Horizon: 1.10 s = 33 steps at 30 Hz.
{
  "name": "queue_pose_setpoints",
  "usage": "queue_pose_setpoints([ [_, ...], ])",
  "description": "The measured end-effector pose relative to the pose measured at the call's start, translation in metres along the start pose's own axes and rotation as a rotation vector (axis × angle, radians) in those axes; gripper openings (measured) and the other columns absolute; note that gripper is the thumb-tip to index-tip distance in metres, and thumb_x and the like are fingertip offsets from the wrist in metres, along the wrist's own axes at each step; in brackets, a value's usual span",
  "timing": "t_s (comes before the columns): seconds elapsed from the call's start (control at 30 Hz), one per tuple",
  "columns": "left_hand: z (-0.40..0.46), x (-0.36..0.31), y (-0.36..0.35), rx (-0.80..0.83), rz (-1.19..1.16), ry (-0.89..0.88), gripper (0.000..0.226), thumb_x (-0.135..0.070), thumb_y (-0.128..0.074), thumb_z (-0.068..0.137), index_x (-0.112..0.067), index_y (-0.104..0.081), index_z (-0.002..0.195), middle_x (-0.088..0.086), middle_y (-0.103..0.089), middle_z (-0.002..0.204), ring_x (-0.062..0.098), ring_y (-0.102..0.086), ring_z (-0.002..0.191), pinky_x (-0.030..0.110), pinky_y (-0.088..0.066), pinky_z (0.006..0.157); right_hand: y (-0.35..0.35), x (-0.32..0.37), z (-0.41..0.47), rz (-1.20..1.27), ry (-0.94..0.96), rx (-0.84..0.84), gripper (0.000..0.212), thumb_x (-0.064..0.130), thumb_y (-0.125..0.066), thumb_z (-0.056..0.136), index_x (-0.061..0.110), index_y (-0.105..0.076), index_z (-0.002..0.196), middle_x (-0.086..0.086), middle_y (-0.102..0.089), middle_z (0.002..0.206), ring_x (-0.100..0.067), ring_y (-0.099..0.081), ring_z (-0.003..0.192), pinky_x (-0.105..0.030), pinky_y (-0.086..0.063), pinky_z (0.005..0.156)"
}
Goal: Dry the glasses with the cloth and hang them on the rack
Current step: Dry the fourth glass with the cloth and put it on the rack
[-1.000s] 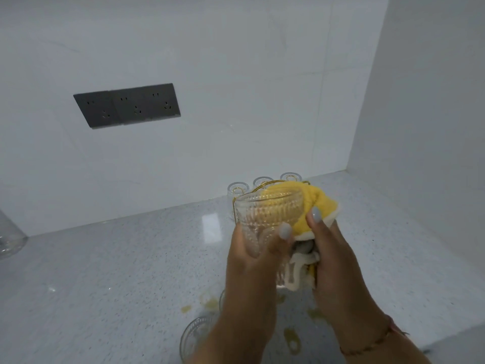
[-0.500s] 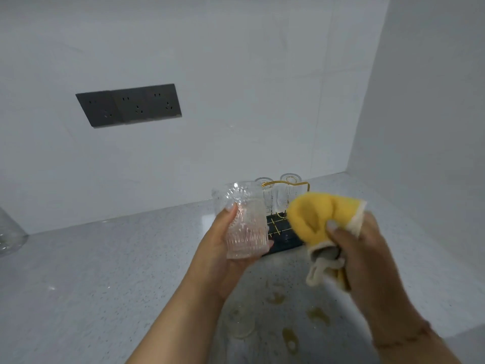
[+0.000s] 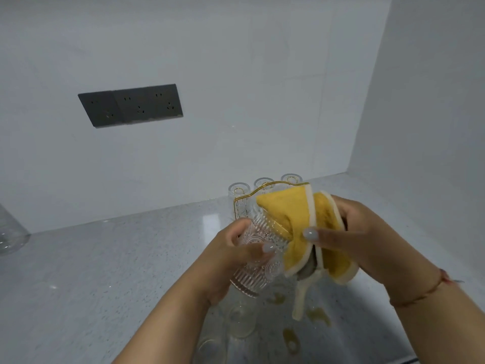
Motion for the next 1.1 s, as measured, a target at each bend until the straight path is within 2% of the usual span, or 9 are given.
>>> queue_pose_setpoints([
  [0.2,-0.001,-0.001,0.000,-0.013,0.015,0.006,0.072,-0.029,-0.083,0.061,0.002,-0.056,0.121,0.035,-0.061,0.119,0.055,-0.060,0.108,0.063,-0.048,0.094,0.004,-0.009,-0.003,-0.088,-0.064,-0.281,0.044,0.051,-0.080,0.059,0.015,-0.069,0.082,0.002,-0.072,0.084,-0.016,-0.069,0.074,-0.039,-0.057,0.071],
  [0.33,-0.002,-0.001,0.001,-0.009,0.043,-0.003,0.067,-0.028,-0.083,0.059,0.000,-0.060,0.115,0.030,-0.066,0.114,0.044,-0.067,0.100,0.048,-0.056,0.087,0.008,-0.021,-0.011,0.028,-0.098,-0.410,0.064,0.054,-0.087,0.046,0.019,-0.062,0.094,-0.004,-0.072,0.077,-0.022,-0.070,0.067,-0.038,-0.058,0.058],
  [0.43,-0.003,-0.002,0.001,0.004,0.040,-0.005,0.064,-0.028,-0.084,0.058,-0.002,-0.062,0.112,0.032,-0.066,0.112,0.038,-0.067,0.093,0.045,-0.055,0.083,-0.009,-0.012,-0.014,-0.123,-0.023,-0.228,0.059,0.072,-0.073,0.049,0.027,-0.063,0.085,0.000,-0.070,0.079,-0.003,-0.066,0.072,-0.030,-0.055,0.076],
  [0.53,-0.002,-0.006,0.004,0.019,0.072,-0.011,0.062,-0.026,-0.085,0.056,-0.001,-0.063,0.107,0.038,-0.062,0.108,0.040,-0.065,0.090,0.051,-0.051,0.085,-0.032,0.003,-0.017,-0.429,0.085,0.122,0.049,0.074,-0.065,0.052,0.050,-0.062,0.095,0.036,-0.061,0.105,0.028,-0.039,0.107,-0.020,-0.017,0.110],
  [0.63,-0.001,-0.008,-0.004,0.070,0.125,-0.004,0.067,-0.024,-0.085,0.048,0.004,-0.063,0.105,0.025,-0.064,0.094,0.034,-0.063,0.085,0.044,-0.050,0.079,-0.037,0.002,-0.011,-0.537,0.079,0.325,0.060,0.073,-0.066,0.051,0.035,-0.064,0.097,0.011,-0.067,0.100,0.007,-0.047,0.104,-0.019,-0.019,0.107],
  [0.77,0.001,-0.009,-0.024,0.178,0.194,0.025,0.065,-0.025,-0.082,0.050,0.002,-0.064,0.106,0.017,-0.065,0.093,0.031,-0.064,0.083,0.040,-0.052,0.077,-0.053,0.007,-0.007,-0.460,0.106,0.496,0.054,0.049,-0.079,0.060,0.032,-0.062,0.107,0.008,-0.066,0.104,-0.004,-0.055,0.102,-0.021,-0.041,0.098],
  [0.93,0.002,-0.012,-0.019,0.204,0.099,0.066,0.058,-0.028,-0.078,0.056,-0.006,-0.065,0.108,0.011,-0.068,0.092,0.026,-0.066,0.080,0.030,-0.053,0.068,-0.036,0.010,0.000,-0.254,0.154,0.188,0.048,0.050,-0.082,0.054,0.027,-0.067,0.094,0.008,-0.072,0.091,-0.008,-0.068,0.080,-0.030,-0.057,0.079],
  [1.03,0.002,-0.014,-0.016,0.231,0.065,0.080,0.061,-0.027,-0.078,0.059,0.000,-0.063,0.111,0.013,-0.069,0.094,0.029,-0.066,0.083,0.031,-0.054,0.071,-0.026,0.014,-0.002,-0.522,0.293,0.080,0.052,0.066,-0.070,0.058,0.035,-0.065,0.099,0.022,-0.069,0.096,0.006,-0.064,0.089,-0.034,-0.024,0.113],
  [1.1,0.000,-0.013,-0.017,0.262,0.037,0.105,0.056,-0.026,-0.077,0.059,0.000,-0.063,0.107,0.012,-0.068,0.092,0.029,-0.066,0.083,0.032,-0.055,0.071,-0.029,0.015,-0.004,-0.652,0.307,0.182,0.049,0.060,-0.073,0.060,0.037,-0.064,0.102,0.026,-0.068,0.100,0.010,-0.061,0.097,-0.037,-0.005,0.117],
])
Point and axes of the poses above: each hand's wrist, its own z-axis towards the middle knuckle, its own y-axis out of the back of the hand, x = y × z, the point moved 7 cm from there along z, towards the middle knuckle
